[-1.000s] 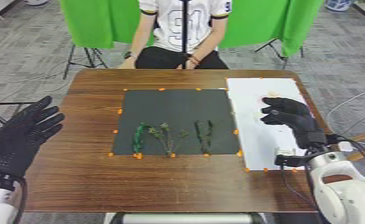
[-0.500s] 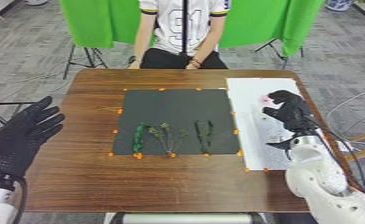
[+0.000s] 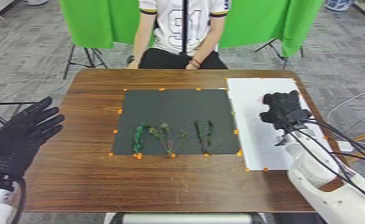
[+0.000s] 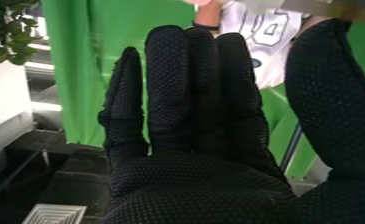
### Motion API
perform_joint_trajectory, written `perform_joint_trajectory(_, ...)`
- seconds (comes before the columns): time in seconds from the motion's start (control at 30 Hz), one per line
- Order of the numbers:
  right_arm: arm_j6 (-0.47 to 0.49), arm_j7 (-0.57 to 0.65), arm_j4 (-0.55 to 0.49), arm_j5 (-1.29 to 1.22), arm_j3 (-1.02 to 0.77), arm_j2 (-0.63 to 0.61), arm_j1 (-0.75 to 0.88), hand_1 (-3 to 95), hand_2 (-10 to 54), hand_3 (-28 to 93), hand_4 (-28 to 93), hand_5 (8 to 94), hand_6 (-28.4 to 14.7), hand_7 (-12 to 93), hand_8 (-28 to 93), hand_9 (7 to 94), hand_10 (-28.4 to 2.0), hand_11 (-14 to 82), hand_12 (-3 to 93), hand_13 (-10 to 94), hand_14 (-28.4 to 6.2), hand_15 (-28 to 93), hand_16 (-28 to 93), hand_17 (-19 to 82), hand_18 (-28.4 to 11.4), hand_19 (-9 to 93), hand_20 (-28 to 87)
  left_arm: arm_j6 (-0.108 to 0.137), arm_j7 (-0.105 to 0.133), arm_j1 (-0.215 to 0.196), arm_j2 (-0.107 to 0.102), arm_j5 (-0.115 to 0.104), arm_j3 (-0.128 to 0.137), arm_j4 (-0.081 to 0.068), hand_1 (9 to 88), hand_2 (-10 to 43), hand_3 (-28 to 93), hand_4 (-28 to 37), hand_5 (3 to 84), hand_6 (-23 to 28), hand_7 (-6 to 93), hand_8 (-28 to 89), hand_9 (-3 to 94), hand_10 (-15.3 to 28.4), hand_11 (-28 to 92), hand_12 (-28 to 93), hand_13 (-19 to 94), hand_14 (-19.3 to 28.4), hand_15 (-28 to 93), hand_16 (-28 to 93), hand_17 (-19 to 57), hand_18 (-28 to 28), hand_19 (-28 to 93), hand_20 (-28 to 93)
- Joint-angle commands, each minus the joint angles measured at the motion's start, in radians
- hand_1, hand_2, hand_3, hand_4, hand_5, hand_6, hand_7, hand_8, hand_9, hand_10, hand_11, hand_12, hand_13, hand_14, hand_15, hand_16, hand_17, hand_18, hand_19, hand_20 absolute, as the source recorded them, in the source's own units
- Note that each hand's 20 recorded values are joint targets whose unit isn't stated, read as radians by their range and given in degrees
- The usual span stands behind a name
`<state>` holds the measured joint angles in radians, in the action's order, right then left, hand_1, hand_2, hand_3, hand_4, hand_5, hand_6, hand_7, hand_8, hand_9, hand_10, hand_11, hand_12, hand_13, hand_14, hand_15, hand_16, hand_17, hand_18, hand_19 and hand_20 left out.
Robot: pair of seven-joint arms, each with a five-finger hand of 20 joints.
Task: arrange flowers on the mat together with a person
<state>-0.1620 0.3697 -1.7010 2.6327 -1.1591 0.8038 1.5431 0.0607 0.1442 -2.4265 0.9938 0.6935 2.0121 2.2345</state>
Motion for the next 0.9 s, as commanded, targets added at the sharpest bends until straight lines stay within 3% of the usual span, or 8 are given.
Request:
perform_joint_trajectory(0.03,0.082,0.021,0.027,0.007,0.031,-0.012,-0.048,35.5,-9.5,81,-28,52.2,1.0,37,-16,56.3,-9.9,41.2,29.5,53,-8.3,65,26,23,-17.1,68,45,-0.011,-0.013,-0.011,0.008,0.004,0.003,-0.001,25.8,-2.9,69,-24.8,33.1,4.5,15.7,-8,28.3,12.3,17,20,22,15.0,25,4,-8.0,22.9,45,13)
perform_joint_trajectory(0.23,0.107,0.024,0.051,-0.006,0.06,-0.009,-0.075,37.6,-9.5,81,-28,54.7,1.7,38,-17,58.8,-9.5,42.8,30.4,56,-7.9,65,26,24,-17.3,69,45,-0.016,-0.016,-0.007,0.009,0.007,0.003,0.0,25.7,-3.0,69,-24.7,33.1,4.5,15.6,-8,28.2,12.3,17,20,22,14.9,25,4,-8.0,22.9,45,13)
perform_joint_trajectory(0.37,0.042,0.014,0.065,-0.001,0.068,-0.008,-0.075,47.2,-9.5,74,-28,56.4,2.8,49,1,68.4,-7.1,30.0,50.4,61,-6.3,63,32,26,-17.1,70,46,-0.013,-0.013,-0.007,0.009,0.006,0.001,0.0,25.6,-3.0,69,-24.7,33.1,4.5,15.7,-8,28.3,12.3,17,20,22,15.0,25,4,-8.0,22.9,45,13)
perform_joint_trajectory(0.53,-0.033,-0.019,0.031,-0.01,0.058,0.003,-0.069,52.4,-9.5,76,-28,63.3,3.5,54,4,74.6,-6.7,31.0,55.9,67,-5.4,63,39,29,-17.1,73,47,-0.004,-0.006,-0.024,-0.009,-0.003,0.018,0.004,25.6,-2.9,69,-24.8,33.0,4.5,15.6,-8,28.3,12.4,17,20,22,15.1,26,4,-8.0,22.9,45,13)
perform_joint_trajectory(0.63,-0.073,-0.042,-0.017,-0.028,0.08,0.016,-0.098,52.3,-9.5,77,-28,64.1,3.4,54,4,75.4,-6.9,31.1,56.2,68,-5.3,63,39,30,-17.3,73,47,-0.016,-0.028,-0.022,-0.012,0.003,0.038,0.004,25.5,-2.9,69,-24.9,33.0,4.5,15.6,-8,28.3,12.4,17,20,22,15.1,25,4,-8.0,22.9,45,13)
perform_joint_trajectory(0.67,-0.093,-0.061,-0.026,-0.036,0.097,0.024,-0.12,52.3,-9.5,77,-28,64.2,3.4,54,4,75.5,-6.9,31.1,56.2,68,-5.3,63,39,30,-17.3,73,47,-0.01,-0.023,-0.033,-0.032,-0.006,0.045,0.004,25.6,-2.9,69,-24.9,33.0,4.4,15.6,-8,28.2,12.4,17,20,22,15.1,25,4,-8.0,22.9,45,13)
perform_joint_trajectory(0.8,-0.148,-0.154,-0.068,-0.063,0.191,0.074,-0.229,52.2,-9.5,77,-28,64.5,3.2,54,4,75.6,-7.0,30.8,56.4,68,-5.6,64,39,30,-17.3,73,47,-0.027,-0.051,-0.044,-0.056,-0.007,0.081,0.005,25.6,-2.8,69,-24.9,33.0,4.5,15.4,-8,28.3,12.4,17,20,22,15.0,25,4,-8.0,22.9,45,13)
perform_joint_trajectory(0.9,-0.15,-0.217,-0.081,-0.091,0.27,0.124,-0.31,51.2,-9.5,80,-28,65.8,3.5,54,2,76.5,-6.8,29.7,55.2,68,-5.5,63,39,30,-17.2,73,47,-0.03,-0.069,-0.032,-0.06,-0.007,0.085,-0.006,25.6,-2.7,69,-24.9,33.0,4.5,15.4,-8,28.3,12.3,17,20,22,15.0,25,4,-8.0,22.9,45,13)
